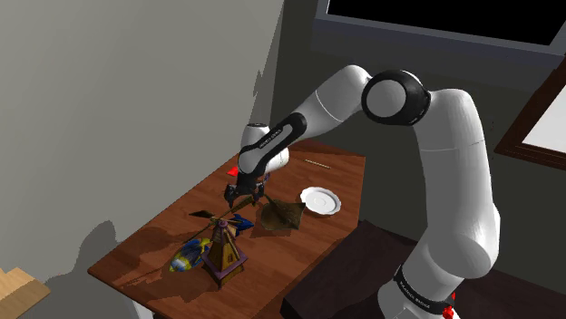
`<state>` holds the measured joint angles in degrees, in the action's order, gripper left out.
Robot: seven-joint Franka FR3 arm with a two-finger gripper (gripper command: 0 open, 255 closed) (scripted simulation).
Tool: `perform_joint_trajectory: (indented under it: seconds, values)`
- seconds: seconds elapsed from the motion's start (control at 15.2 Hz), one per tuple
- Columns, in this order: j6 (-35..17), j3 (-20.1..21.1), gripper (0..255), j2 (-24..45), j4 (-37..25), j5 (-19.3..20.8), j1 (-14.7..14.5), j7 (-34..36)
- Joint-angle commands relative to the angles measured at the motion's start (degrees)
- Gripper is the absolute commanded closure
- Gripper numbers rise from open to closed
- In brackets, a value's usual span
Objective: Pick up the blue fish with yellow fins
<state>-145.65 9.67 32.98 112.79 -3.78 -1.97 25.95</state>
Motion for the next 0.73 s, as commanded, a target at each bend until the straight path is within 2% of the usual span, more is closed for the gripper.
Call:
perform_joint_trajectory:
  seconds: [0.0,0.13,0.66]
  values:
    - [-0.67,-0.35,0,4.41,-3.76,0.01,-0.53,0.79]
    - [-0.82,-0.69,0,8.82,-8.03,-0.02,-1.01,1.43]
    - [-3.91,-1.06,0,13.97,-10.07,0.25,-1.37,1.1]
